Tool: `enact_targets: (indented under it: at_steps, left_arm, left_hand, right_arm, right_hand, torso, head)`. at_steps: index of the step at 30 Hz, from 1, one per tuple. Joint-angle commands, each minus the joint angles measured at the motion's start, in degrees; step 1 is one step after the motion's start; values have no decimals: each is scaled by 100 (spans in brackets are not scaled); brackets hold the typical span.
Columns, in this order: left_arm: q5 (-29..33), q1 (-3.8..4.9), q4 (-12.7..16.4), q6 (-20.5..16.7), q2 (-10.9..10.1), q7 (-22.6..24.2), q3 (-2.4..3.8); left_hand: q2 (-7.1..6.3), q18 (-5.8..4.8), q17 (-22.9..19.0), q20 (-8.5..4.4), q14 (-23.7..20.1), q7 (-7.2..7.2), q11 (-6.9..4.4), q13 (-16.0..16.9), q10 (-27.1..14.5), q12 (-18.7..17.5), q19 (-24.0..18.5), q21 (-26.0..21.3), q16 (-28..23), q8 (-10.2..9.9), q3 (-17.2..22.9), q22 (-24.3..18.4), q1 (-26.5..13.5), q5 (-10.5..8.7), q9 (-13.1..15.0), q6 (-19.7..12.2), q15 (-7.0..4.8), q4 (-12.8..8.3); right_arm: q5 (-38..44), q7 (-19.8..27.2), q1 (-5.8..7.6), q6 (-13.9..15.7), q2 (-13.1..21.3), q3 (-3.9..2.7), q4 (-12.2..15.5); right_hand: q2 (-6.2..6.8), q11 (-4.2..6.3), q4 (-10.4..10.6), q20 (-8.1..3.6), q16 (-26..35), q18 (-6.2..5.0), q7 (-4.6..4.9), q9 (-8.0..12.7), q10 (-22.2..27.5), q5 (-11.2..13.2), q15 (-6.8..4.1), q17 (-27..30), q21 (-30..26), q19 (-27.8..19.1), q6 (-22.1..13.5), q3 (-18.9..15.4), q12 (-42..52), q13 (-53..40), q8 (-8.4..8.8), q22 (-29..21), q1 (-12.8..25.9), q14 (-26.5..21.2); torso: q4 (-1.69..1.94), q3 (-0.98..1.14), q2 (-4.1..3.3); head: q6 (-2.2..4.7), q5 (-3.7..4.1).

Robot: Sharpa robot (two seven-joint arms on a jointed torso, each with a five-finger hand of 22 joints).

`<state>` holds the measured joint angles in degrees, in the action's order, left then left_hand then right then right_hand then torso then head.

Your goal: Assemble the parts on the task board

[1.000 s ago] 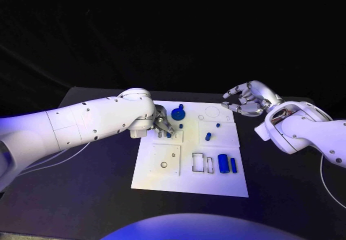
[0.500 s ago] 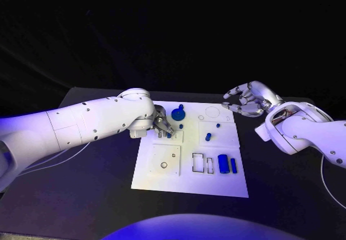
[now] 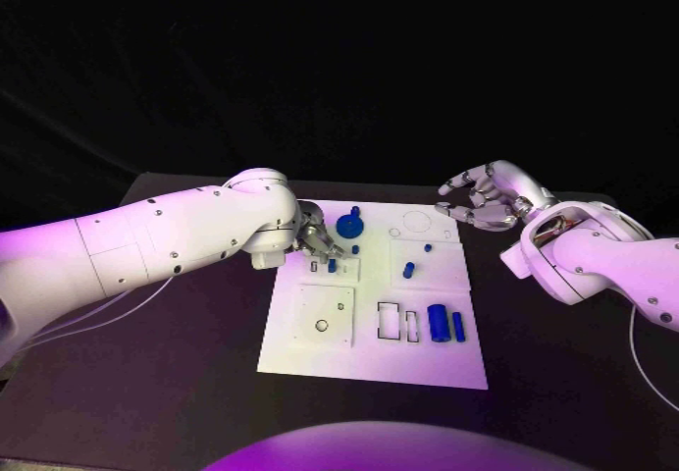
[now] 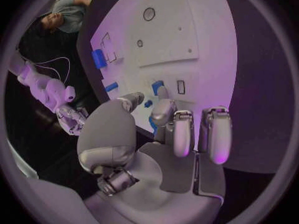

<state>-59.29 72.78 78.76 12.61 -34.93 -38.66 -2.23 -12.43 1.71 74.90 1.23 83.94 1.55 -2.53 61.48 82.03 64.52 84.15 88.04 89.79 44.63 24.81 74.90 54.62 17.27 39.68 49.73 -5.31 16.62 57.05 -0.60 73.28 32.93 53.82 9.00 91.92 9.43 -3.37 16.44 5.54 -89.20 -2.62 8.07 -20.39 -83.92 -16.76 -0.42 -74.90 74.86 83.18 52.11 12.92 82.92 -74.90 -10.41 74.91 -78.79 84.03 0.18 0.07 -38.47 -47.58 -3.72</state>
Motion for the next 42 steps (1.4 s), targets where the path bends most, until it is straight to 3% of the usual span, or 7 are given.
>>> enact_targets:
  at_steps: [1,9,16,20,26,34,42]
  left_arm:
    - [123,45,66,-170,-55,32,66]
    - [97,201,-28,-99,-171,55,232]
    - [-68,316,-549,64,-98,135,273]
    - [-300,332,-782,67,-45,211,278]
    - [-432,339,-1122,237,77,254,273]
    - [-378,337,-1482,463,277,307,203]
    - [-335,335,-1753,577,442,340,153]
  left_hand:
    - [6,-81,1510,-20,606,16,38,-19,-35,17,349,-49,21,-62,-68,1262,61,41,-26,-71,-13,-5]
    - [-33,-53,1510,7,606,67,76,-126,-137,-83,275,-134,21,-223,-271,1185,203,160,-123,-229,18,2]
    - [50,-37,1468,93,597,197,181,-152,-203,-91,235,-189,2,-640,-495,1144,359,181,-377,-579,118,4]
    - [78,-22,1406,115,584,221,202,-310,-280,-235,195,-238,-25,-726,-538,1103,421,200,-434,-612,139,1]
    - [114,-24,1422,129,587,235,215,-313,-278,-232,204,-232,-18,-791,-562,1112,485,220,-485,-610,150,-1]
    - [132,-22,1414,139,586,242,222,-332,-285,-245,200,-238,-22,-825,-585,1109,532,218,-518,-582,157,-1]
    - [147,-23,1417,142,586,244,224,-325,-284,-236,202,-238,-20,-839,-602,1111,539,184,-533,-564,160,5]
  right_arm:
    - [61,13,-3,-28,1,0,-5]
    - [61,9,-3,-29,3,0,-26]
    - [62,9,-3,-32,-4,0,-31]
    - [62,9,-3,-37,-10,0,-35]
    - [63,8,-3,-40,-12,0,-36]
    - [65,10,-4,-43,-21,0,-42]
    - [68,6,-4,-37,-38,0,-48]
  right_hand:
    - [-9,29,2,-36,29,-95,-22,-5,-81,-30,-50,-1159,-16,-16,28,29,-1,-809,-21,789,44,515]
    - [-9,29,2,-36,29,-95,-22,-5,-81,-30,-50,-1159,-16,-16,28,29,-1,-809,-21,789,44,515]
    - [-4,29,2,-36,29,-96,-22,-7,-79,-28,-50,-1159,-20,-16,23,35,-4,-806,-21,788,56,515]
    - [-4,29,2,-36,29,-96,-22,-7,-79,-28,-50,-1159,-20,-16,23,35,-4,-806,-21,788,56,515]
    - [-4,29,2,-36,29,-96,-22,-7,-79,-28,-50,-1159,-20,-16,23,35,-4,-806,-21,788,56,515]
    - [-4,29,2,-36,29,-96,-22,-7,-79,-28,-50,-1159,-20,-16,23,35,-4,-806,-21,788,56,515]
    - [-4,29,2,-36,29,-96,-22,-7,-79,-28,-50,-1159,-20,-16,23,35,-4,-806,-21,788,56,515]
  torso:
    - [3,3,3]
    - [8,3,1]
    - [7,-5,-9]
    - [4,-15,-14]
    - [8,-9,-7]
    - [3,-14,-13]
    - [6,-3,-11]
  head:
    - [25,0]
    - [62,-9]
    - [119,-27]
    - [128,-37]
    - [135,-53]
    - [116,-23]
    - [95,-32]
